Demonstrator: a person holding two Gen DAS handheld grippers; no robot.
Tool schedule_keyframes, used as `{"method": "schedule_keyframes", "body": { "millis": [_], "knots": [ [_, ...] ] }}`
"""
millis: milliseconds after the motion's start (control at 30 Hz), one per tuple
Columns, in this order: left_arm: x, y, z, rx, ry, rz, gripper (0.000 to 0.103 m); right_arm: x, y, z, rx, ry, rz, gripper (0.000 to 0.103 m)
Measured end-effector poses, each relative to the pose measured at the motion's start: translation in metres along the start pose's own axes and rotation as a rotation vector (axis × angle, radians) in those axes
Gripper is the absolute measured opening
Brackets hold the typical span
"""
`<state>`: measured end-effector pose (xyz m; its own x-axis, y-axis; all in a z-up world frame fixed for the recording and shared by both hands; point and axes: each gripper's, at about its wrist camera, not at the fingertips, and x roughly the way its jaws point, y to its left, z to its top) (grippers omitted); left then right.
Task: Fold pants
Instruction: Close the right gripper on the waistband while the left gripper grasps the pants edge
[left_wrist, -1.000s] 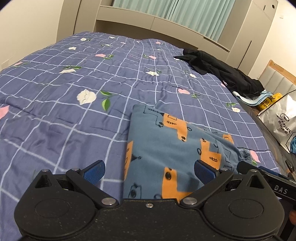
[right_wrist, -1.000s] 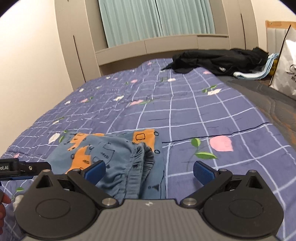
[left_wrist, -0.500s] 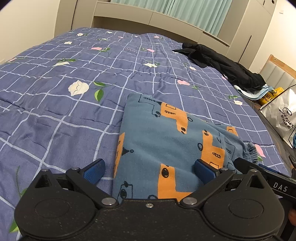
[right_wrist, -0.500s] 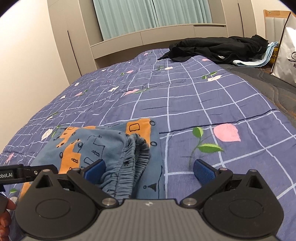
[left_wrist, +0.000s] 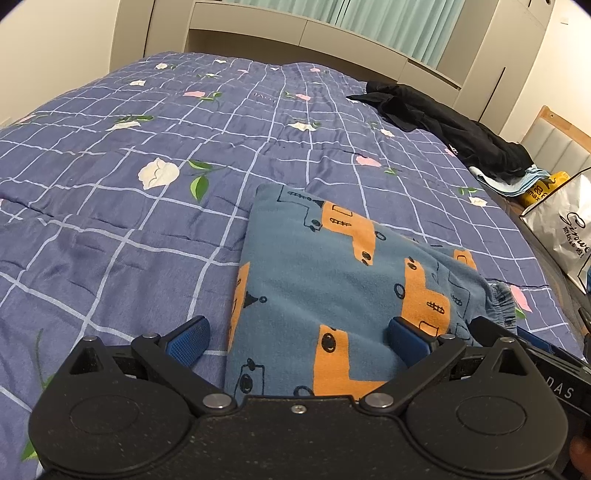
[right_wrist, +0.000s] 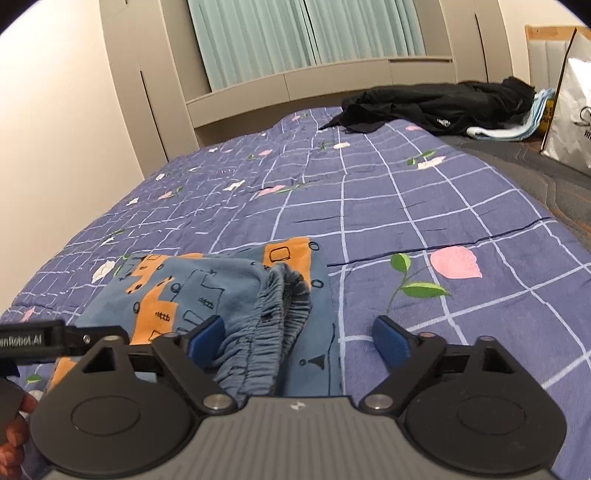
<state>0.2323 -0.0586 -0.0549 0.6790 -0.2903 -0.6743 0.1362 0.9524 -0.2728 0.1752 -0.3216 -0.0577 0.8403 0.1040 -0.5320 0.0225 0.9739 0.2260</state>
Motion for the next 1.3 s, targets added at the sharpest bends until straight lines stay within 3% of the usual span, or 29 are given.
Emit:
{"method": "schedule_keyframes", "body": {
  "millis": [100,300,800,1033,1200,1300],
  "knots": [
    [0.0,0.0,0.0,0.002,0.004,0.0,0.102,-0.004,0.003,-0.001,-0.006,-0.008,0.027,0.067],
    [-0.002,0.0,0.002,0.005,0.014,0.002,0.102,-0.005,0.003,-0.002,0.015,-0.007,0.054,0.057],
    [-0.01,-0.001,0.007,0.006,0.023,0.009,0.102,-0.002,-0.002,-0.005,0.049,-0.007,0.07,0.057],
    [-0.018,0.008,0.013,-0.041,-0.018,0.007,0.102,-0.002,-0.002,-0.005,0.049,-0.008,0.07,0.057],
    [-0.019,0.011,0.014,-0.038,-0.024,-0.006,0.093,-0.002,-0.002,-0.005,0.048,-0.009,0.069,0.057],
    [-0.019,0.014,0.012,-0.05,-0.018,-0.028,0.079,-0.002,-0.002,-0.005,0.048,-0.009,0.07,0.057]
  ]
}}
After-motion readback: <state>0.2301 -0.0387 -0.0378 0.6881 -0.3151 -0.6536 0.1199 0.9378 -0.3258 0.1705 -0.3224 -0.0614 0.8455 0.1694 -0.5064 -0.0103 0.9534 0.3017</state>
